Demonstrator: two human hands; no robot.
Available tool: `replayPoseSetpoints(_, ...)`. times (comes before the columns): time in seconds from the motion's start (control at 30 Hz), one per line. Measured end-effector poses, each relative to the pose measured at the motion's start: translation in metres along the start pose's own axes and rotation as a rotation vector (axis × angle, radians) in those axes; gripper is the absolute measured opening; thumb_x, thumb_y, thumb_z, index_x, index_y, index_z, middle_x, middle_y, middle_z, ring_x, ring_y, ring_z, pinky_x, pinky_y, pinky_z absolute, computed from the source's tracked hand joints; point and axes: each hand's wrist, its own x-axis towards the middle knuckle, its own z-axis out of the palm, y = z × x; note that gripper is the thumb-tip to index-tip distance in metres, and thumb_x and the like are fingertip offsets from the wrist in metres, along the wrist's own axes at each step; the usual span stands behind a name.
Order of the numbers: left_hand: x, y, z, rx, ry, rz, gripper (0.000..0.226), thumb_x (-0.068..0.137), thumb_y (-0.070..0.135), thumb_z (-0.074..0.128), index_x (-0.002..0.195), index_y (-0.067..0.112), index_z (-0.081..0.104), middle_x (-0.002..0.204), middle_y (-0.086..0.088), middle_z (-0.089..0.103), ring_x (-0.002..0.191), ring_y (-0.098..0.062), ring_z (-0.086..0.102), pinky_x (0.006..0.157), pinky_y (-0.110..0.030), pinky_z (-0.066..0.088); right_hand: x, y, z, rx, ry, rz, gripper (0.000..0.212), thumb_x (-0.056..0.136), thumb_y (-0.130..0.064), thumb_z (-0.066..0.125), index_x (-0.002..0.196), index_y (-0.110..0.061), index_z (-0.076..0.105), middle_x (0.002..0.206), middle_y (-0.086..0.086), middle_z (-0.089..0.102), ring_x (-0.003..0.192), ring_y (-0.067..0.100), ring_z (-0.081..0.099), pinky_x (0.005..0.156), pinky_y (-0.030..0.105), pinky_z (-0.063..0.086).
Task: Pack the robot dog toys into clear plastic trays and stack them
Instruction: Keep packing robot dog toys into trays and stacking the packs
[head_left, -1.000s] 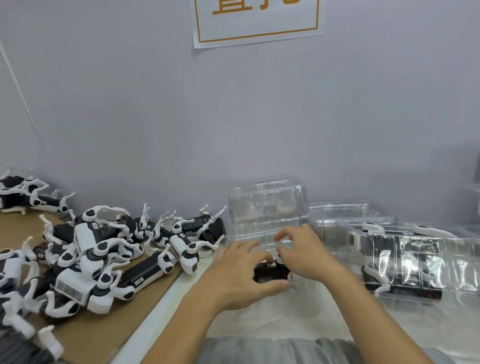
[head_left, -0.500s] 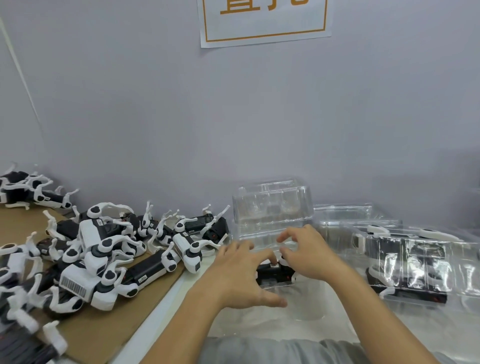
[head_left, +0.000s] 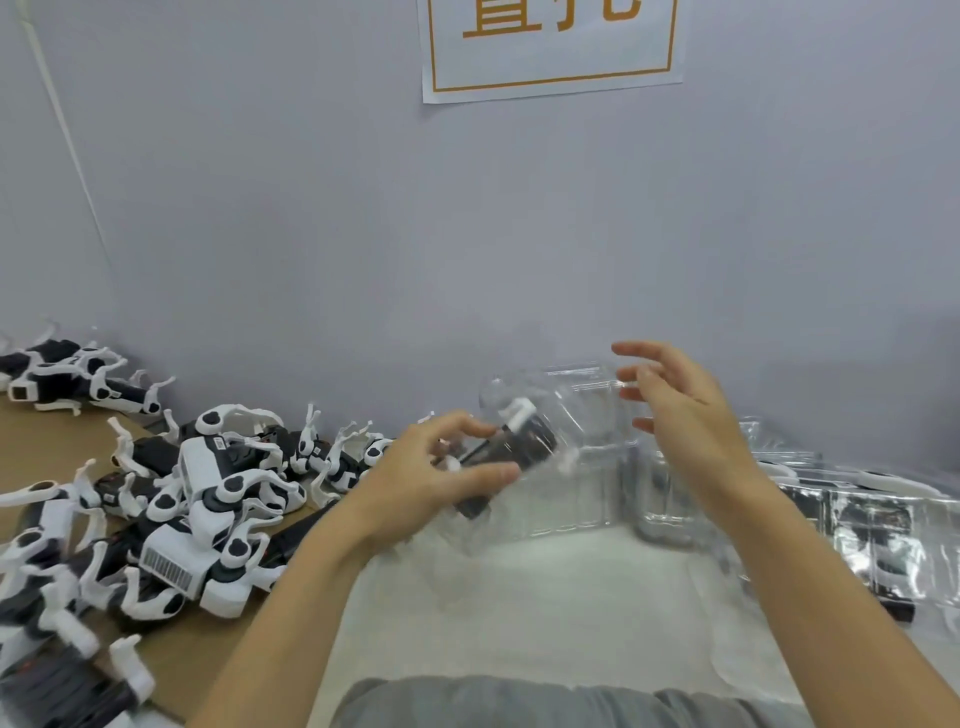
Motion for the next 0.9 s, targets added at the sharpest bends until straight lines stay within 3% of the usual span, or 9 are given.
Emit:
replayPoseSetpoints(0.1, 0.002, -0.001, -0.008, -0.214, 0.159, -0.024, 0.058, 0.057, 0.068, 0.072, 0.101, 0.030, 0.072, 0.105, 0.004, 0.075, 0.103, -0.013, 0.068, 0.083, -0.028, 0.046, -0.004, -0.006, 0.010, 0.029, -0.034, -0.021, 0.029, 0.100, -0.013, 0.047, 0.104, -0.033, 0.068, 0.105, 0.001, 0.067, 0.096, 0.015, 0.064, 0.082, 0.032, 0.050)
replayPoseSetpoints(0.2, 0.005, 0.003, -0.009, -0.503, 0.261, -0.095, 0.057, 0.071, 0.066, 0.072, 0.109, 0.024, 0.074, 0.106, -0.001, 0.076, 0.103, -0.022, 0.070, 0.094, -0.046, 0.051, -0.008, -0.004, 0.021, -0.041, -0.116, -0.023, 0.028, 0.097, -0.009, 0.053, 0.094, -0.031, 0.070, 0.092, 0.000, 0.071, 0.085, 0.015, 0.067, 0.070, 0.026, 0.052)
replayPoseSetpoints(0.33, 0.004, 0.006, -0.003, -0.917, 0.327, -0.174, 0.043, 0.076, 0.060, 0.068, 0.094, 0.023, 0.080, 0.069, -0.005, 0.073, 0.057, -0.023, 0.067, 0.058, -0.036, 0.057, -0.014, 0.003, 0.027, -0.217, -0.375, -0.002, 0.024, 0.095, -0.011, 0.059, 0.095, -0.030, 0.072, 0.084, -0.003, 0.073, 0.077, 0.014, 0.069, 0.070, 0.026, 0.054)
replayPoseSetpoints(0.37, 0.004, 0.003, -0.001, -0.992, 0.355, -0.196, 0.045, 0.076, 0.061, 0.070, 0.093, 0.021, 0.081, 0.075, -0.008, 0.074, 0.063, -0.026, 0.067, 0.063, -0.038, 0.056, -0.015, 0.004, 0.028, -0.262, -0.427, -0.009, 0.021, 0.094, -0.013, 0.061, 0.095, -0.030, 0.073, 0.083, -0.004, 0.074, 0.076, 0.014, 0.070, 0.071, 0.025, 0.054)
replayPoseSetpoints(0.43, 0.005, -0.001, 0.001, -1.100, 0.332, -0.215, 0.057, 0.079, 0.064, 0.069, 0.111, 0.017, 0.076, 0.108, -0.015, 0.073, 0.093, -0.036, 0.067, 0.091, -0.048, 0.050, -0.019, 0.004, 0.033, -0.285, -0.439, -0.057, 0.014, 0.092, -0.018, 0.066, 0.093, -0.028, 0.076, 0.080, -0.009, 0.073, 0.073, 0.012, 0.068, 0.071, 0.024, 0.055)
replayPoseSetpoints(0.47, 0.004, -0.002, 0.002, -1.150, 0.290, -0.219, 0.067, 0.081, 0.065, 0.066, 0.124, 0.014, 0.070, 0.120, -0.017, 0.069, 0.106, -0.038, 0.066, 0.104, -0.052, 0.044, -0.021, 0.003, 0.037, -0.270, -0.398, -0.104, 0.009, 0.090, -0.020, 0.070, 0.093, -0.027, 0.076, 0.078, -0.012, 0.072, 0.071, 0.012, 0.066, 0.069, 0.023, 0.054)
replayPoseSetpoints(0.53, 0.003, -0.004, 0.004, -1.245, 0.216, -0.217, 0.081, 0.079, 0.067, 0.068, 0.138, 0.013, 0.058, 0.132, -0.019, 0.063, 0.119, -0.038, 0.062, 0.113, -0.054, 0.035, -0.024, -0.001, 0.046, -0.221, -0.299, -0.226, 0.007, 0.085, -0.022, 0.077, 0.091, -0.025, 0.075, 0.076, -0.013, 0.070, 0.066, 0.010, 0.061, 0.064, 0.018, 0.047)
replayPoseSetpoints(0.7, 0.002, -0.010, 0.002, -1.328, 0.154, -0.197, 0.107, 0.059, 0.066, 0.083, 0.146, 0.013, 0.048, 0.144, -0.024, 0.052, 0.125, -0.042, 0.055, 0.115, -0.053, 0.033, -0.031, -0.009, 0.060, -0.201, -0.198, -0.392, 0.015, 0.079, -0.027, 0.082, 0.088, -0.029, 0.071, 0.080, -0.011, 0.069, 0.063, 0.011, 0.054, 0.061, 0.015, 0.042)
replayPoseSetpoints(0.9, -0.001, -0.009, -0.003, -1.273, 0.144, -0.178, 0.110, 0.047, 0.064, 0.089, 0.140, 0.014, 0.057, 0.141, -0.022, 0.056, 0.115, -0.042, 0.063, 0.095, -0.051, 0.051, -0.033, -0.011, 0.066, -0.207, -0.181, -0.409, 0.009, 0.083, -0.029, 0.079, 0.086, -0.023, 0.074, 0.075, -0.014, 0.069, 0.062, 0.011, 0.057, 0.059, 0.014, 0.042)
